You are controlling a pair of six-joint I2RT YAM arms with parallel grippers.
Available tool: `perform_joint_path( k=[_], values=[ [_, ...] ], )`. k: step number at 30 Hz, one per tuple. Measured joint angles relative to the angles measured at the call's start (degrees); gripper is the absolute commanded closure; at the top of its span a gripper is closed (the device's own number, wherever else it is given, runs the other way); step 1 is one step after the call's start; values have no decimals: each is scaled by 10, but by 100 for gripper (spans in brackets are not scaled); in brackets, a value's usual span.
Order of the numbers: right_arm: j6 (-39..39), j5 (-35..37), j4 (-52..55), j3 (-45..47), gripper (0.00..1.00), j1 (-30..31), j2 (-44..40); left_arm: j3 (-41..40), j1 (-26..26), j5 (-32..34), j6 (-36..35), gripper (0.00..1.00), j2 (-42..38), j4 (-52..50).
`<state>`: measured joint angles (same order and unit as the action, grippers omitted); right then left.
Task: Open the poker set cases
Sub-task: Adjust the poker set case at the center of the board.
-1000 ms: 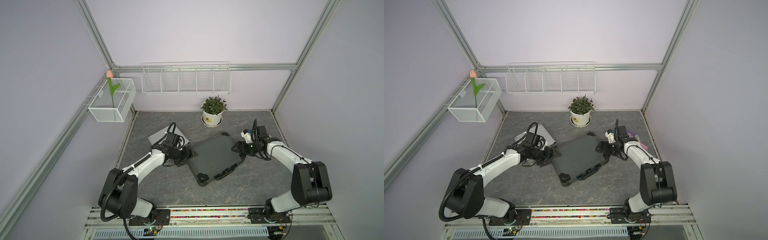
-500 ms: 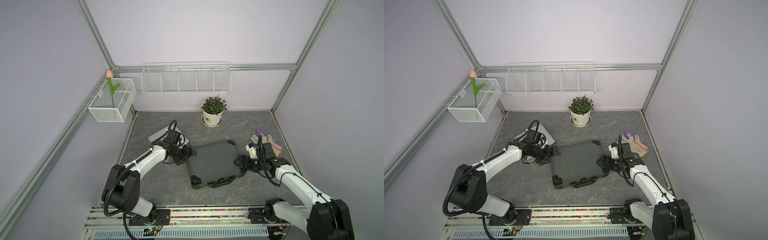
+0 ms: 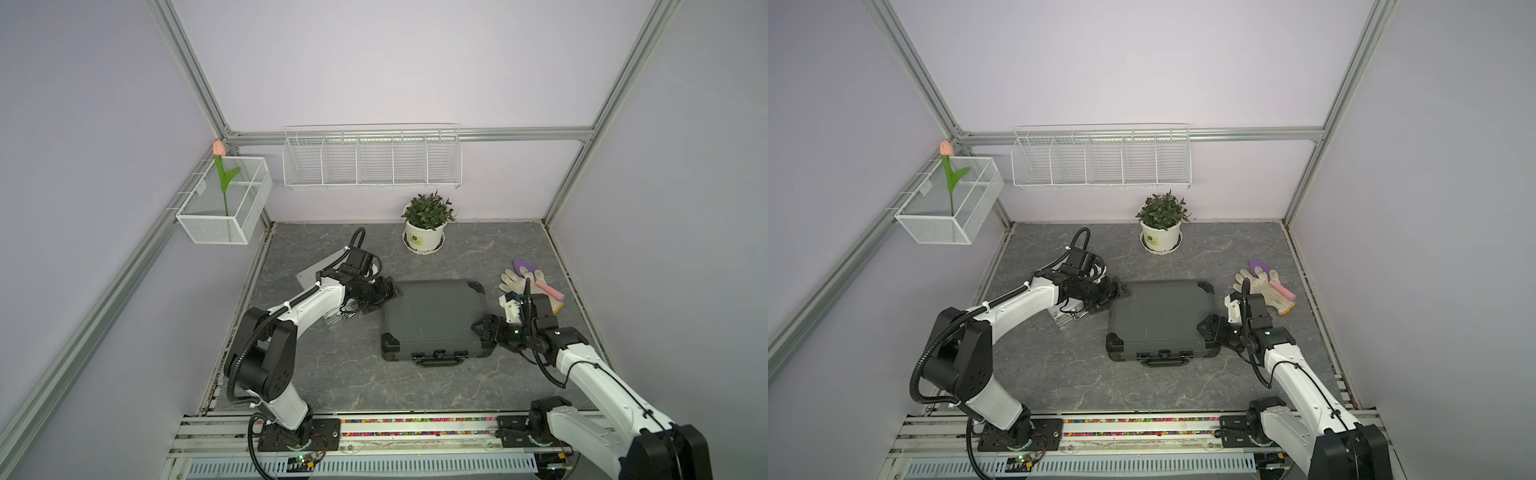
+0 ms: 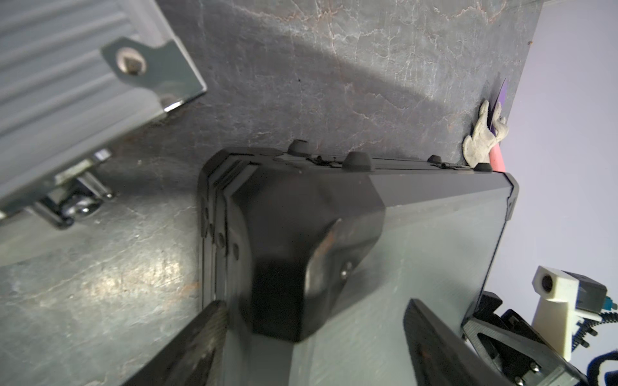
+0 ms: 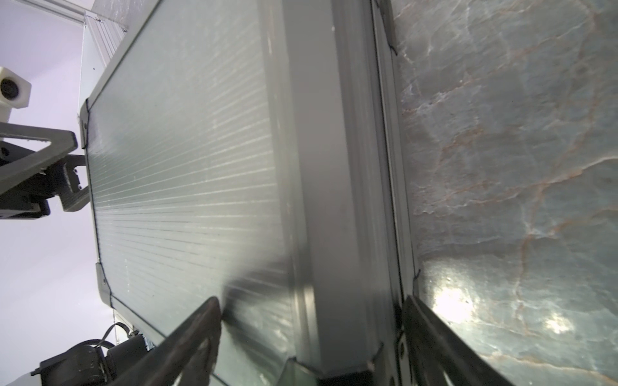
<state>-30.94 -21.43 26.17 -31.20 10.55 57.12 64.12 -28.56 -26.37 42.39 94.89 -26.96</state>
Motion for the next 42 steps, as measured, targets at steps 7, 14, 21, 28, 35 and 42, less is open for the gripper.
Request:
perform_joint_path(
  k=[7,14,21,28,35,42],
  values=[
    [0,-13,5,-13,13,-11,24,-31,-5,5,15,16,-22,28],
    [0,-14,5,-2,13,-12,6,-74,-17,10,46,16,-61,46],
    [0,-18,37,10,12,-16,-28,-85,-35,34,63,16,-76,46],
    [-2,-6,50,12,12,-27,-44,-85,-67,62,82,16,-76,53],
    [2,9,64,7,7,-38,-48,-77,-89,77,94,15,-64,60],
    [9,27,81,-2,1,-62,-45,-55,-108,76,104,16,-39,71]
  ],
)
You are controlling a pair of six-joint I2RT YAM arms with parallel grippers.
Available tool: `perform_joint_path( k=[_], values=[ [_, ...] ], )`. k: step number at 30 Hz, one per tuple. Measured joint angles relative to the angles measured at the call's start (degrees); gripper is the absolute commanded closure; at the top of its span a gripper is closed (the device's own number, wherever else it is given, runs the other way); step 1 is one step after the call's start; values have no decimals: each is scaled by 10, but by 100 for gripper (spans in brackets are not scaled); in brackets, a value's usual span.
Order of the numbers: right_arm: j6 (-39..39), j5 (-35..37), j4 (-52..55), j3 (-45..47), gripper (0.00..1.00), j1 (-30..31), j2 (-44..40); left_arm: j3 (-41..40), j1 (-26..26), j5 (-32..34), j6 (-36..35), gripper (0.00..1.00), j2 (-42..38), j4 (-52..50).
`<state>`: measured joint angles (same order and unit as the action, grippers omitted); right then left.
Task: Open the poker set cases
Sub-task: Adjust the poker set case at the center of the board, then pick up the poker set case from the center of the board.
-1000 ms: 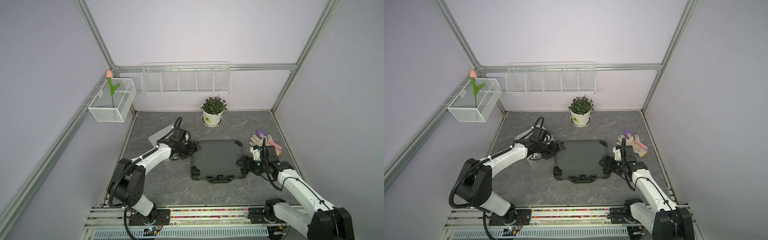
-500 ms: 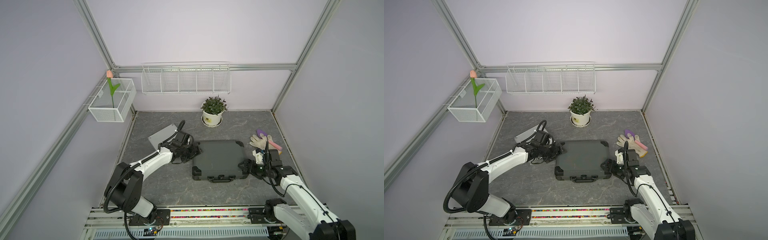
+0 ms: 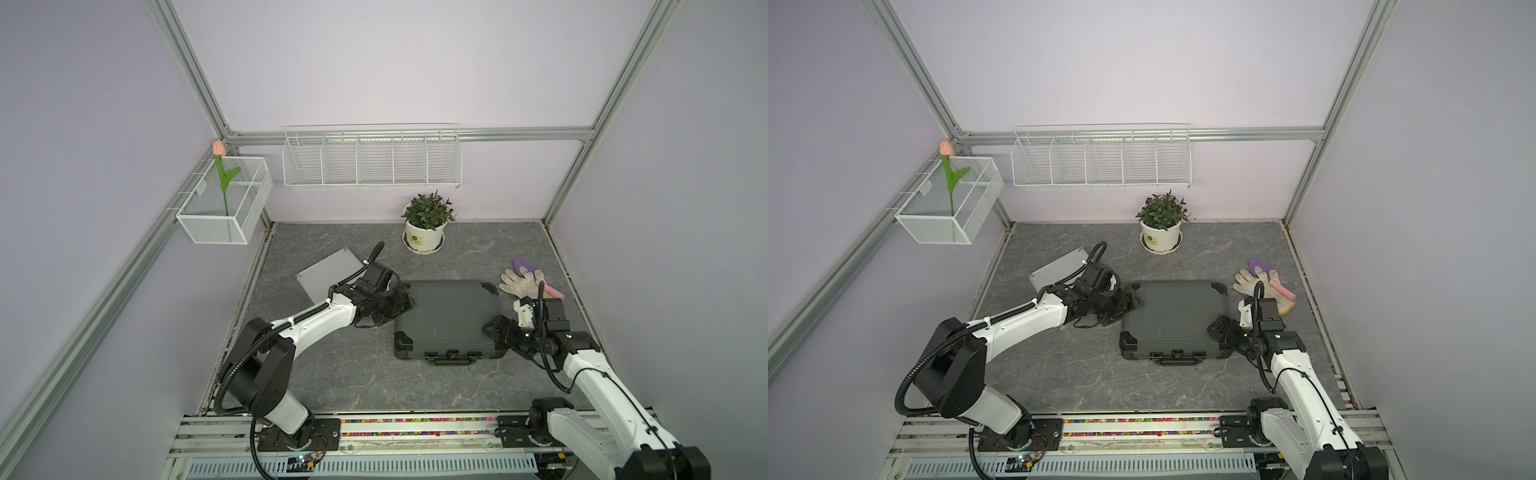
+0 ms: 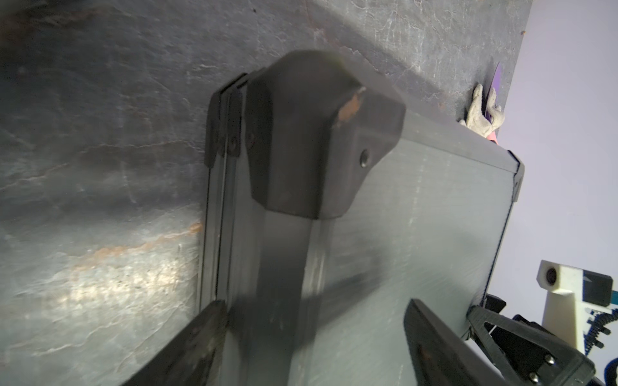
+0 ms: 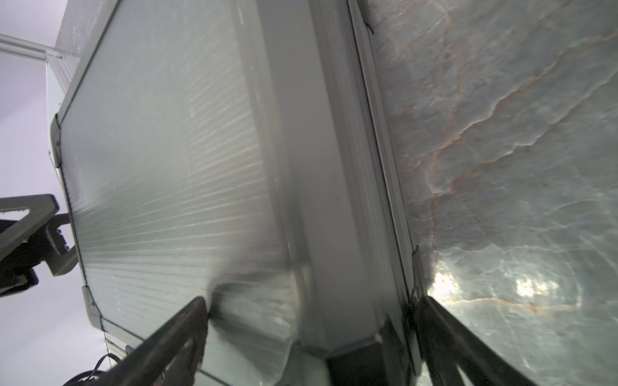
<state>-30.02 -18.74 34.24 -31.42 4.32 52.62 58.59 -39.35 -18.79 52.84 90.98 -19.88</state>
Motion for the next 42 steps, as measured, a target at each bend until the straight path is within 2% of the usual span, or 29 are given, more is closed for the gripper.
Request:
perform_joint_path(
  k=[4,8,15,23,28,34,37,42],
  values=[
    [3,0,5,-2,1,-18,0,6,-5,-5,3,16,8,9],
    [10,-1,11,-7,12,-30,0,7,-7,-6,2,16,8,7],
    [0,20,63,-21,12,-35,-19,8,-9,-10,-1,14,-7,-6],
    [-26,32,142,-33,12,-35,-120,6,-2,-36,-9,13,-80,1],
    [-37,9,174,-33,5,-31,-164,6,-1,-37,-26,13,-99,-9],
    [-71,-19,170,0,3,35,-230,3,0,-31,-45,13,-133,-34],
    [-96,-15,158,30,2,94,-262,-17,0,-28,-47,13,-159,-37],
    [-128,5,130,76,2,159,-300,-59,0,-19,-43,13,-200,-46]
  ],
)
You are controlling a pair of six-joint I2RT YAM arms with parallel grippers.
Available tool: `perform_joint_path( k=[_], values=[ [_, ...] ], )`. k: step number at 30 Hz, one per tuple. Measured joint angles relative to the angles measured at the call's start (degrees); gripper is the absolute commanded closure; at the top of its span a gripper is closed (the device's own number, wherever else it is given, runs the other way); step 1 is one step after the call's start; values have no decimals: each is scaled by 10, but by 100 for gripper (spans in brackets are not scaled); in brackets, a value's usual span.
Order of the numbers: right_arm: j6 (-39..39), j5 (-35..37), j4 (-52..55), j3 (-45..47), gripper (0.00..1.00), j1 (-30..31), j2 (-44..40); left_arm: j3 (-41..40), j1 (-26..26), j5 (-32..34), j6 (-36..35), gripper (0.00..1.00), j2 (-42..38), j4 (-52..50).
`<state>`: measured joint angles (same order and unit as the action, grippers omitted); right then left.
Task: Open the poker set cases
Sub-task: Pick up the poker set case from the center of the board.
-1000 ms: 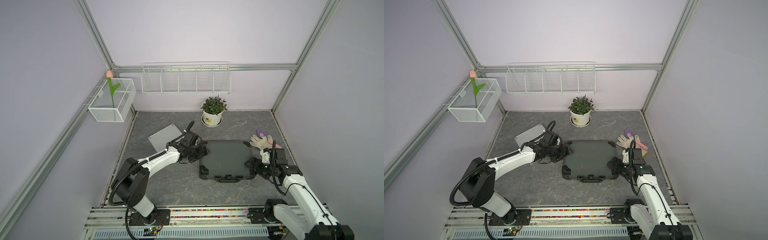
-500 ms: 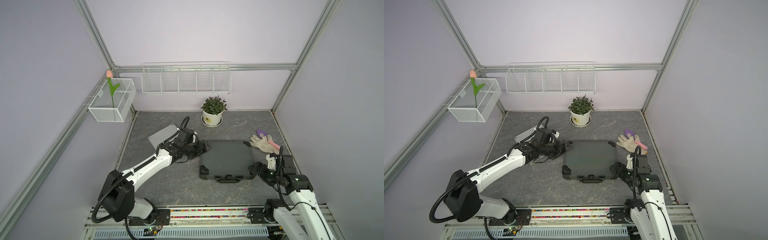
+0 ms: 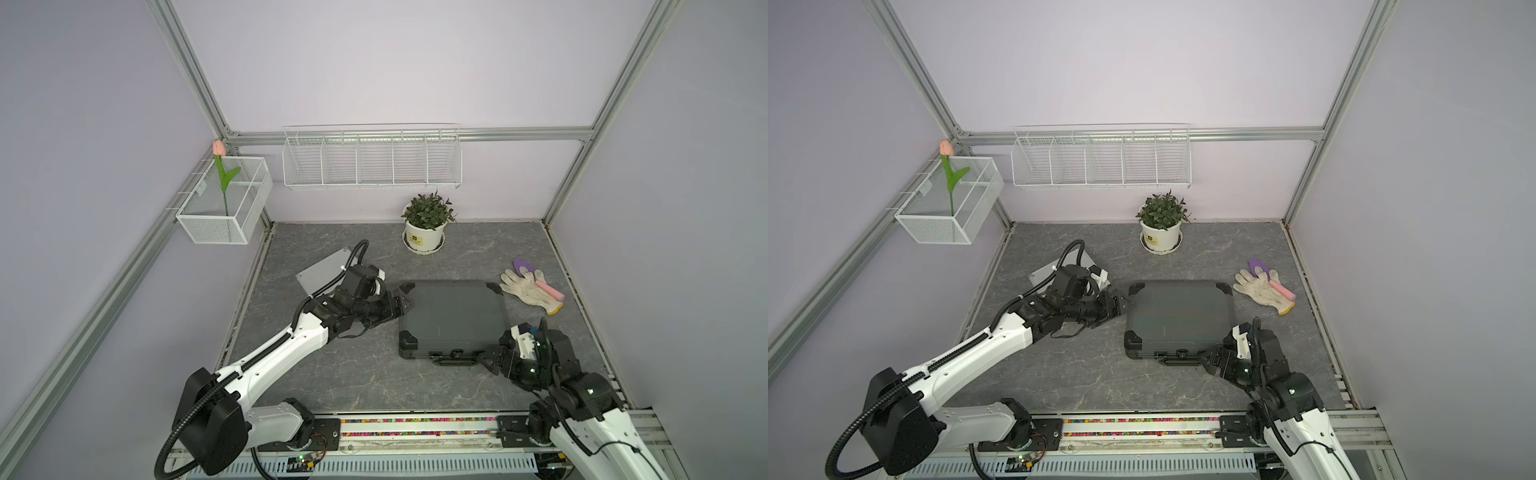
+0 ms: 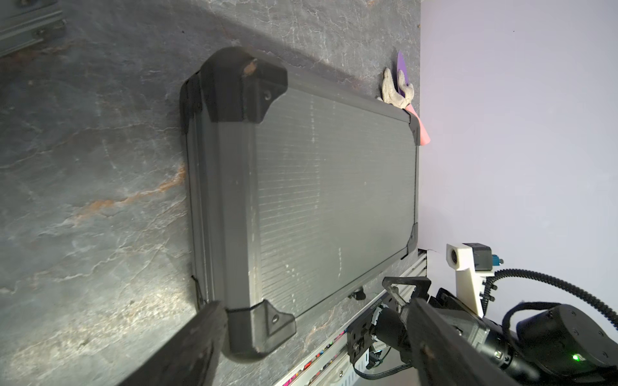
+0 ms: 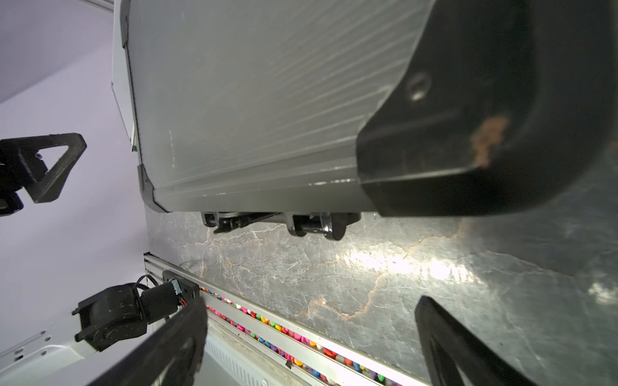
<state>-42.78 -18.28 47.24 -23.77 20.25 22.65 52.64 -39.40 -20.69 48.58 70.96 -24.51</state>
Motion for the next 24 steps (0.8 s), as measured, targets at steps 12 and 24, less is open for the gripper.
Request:
perform_joint_path(
  k=[12,24],
  values=[
    [-21,49,-177,122,3,90,-34,-87,0,1,24,13,-23,17],
    [-14,58,-252,163,5,95,-93,-122,0,-4,24,14,-19,59]
  ],
)
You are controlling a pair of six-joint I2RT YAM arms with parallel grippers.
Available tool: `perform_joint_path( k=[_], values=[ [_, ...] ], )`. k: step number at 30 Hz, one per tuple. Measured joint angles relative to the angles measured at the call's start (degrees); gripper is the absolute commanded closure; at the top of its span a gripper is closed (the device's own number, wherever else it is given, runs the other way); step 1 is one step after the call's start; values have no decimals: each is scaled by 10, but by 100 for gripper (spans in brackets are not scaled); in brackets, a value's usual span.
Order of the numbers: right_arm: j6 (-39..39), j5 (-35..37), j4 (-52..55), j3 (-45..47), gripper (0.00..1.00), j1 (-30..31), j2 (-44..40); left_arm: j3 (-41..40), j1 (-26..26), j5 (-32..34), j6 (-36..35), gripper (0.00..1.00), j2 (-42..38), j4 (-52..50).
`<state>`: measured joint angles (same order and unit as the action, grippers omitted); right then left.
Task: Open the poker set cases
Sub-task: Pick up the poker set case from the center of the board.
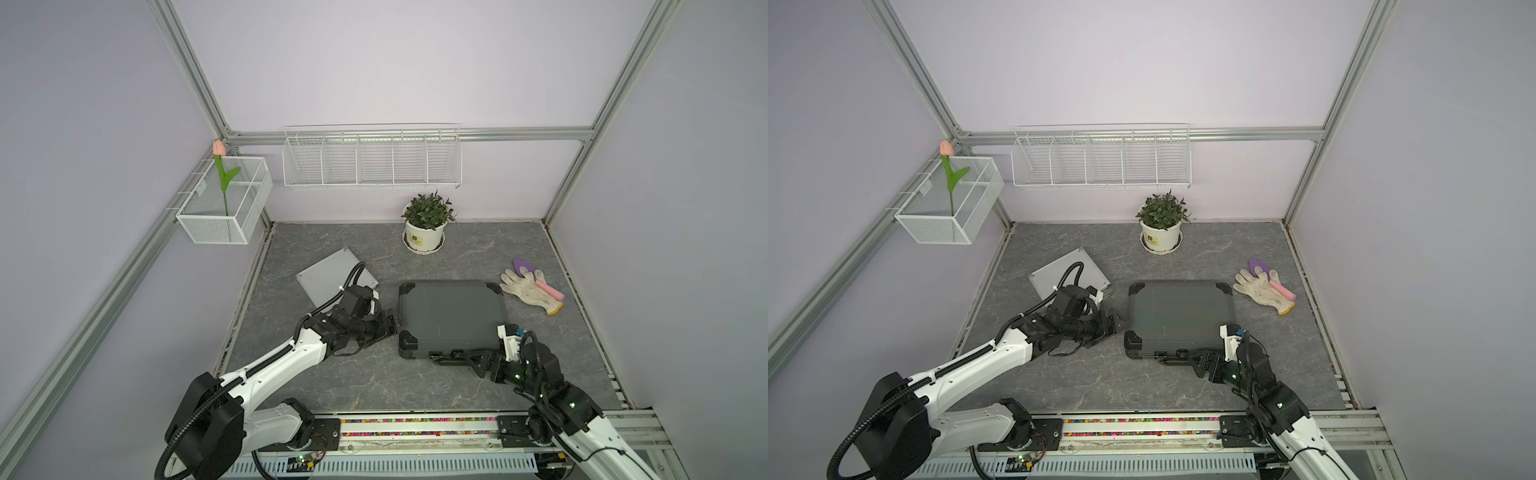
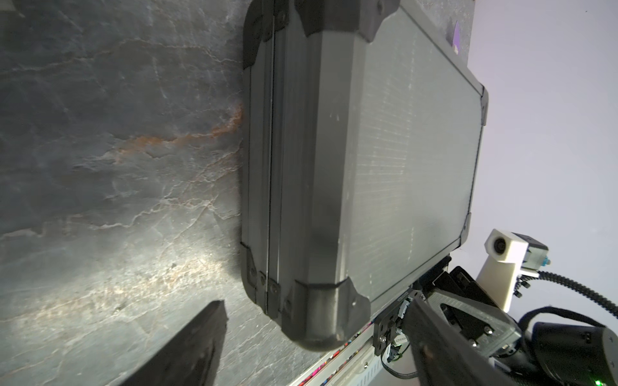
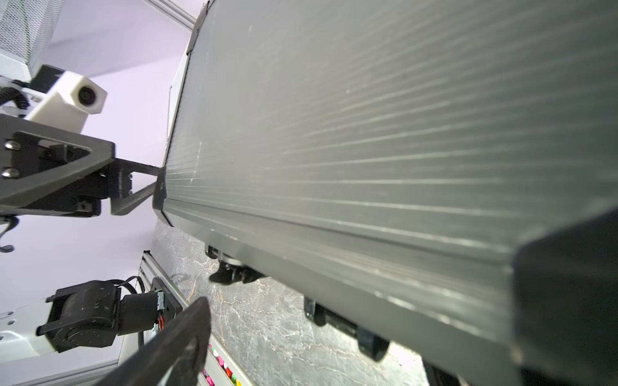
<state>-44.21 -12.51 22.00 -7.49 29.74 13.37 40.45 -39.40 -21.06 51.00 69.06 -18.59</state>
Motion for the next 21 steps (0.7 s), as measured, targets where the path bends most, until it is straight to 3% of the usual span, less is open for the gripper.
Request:
perform_joint_path(
  k=[14,21],
  values=[
    [-13,-54,-138,31,1,0,34,-15,0,0,-2,14,0,14],
    [-32,-57,-144,35,0,0,19,-15,0,0,-9,14,17,25]
  ],
)
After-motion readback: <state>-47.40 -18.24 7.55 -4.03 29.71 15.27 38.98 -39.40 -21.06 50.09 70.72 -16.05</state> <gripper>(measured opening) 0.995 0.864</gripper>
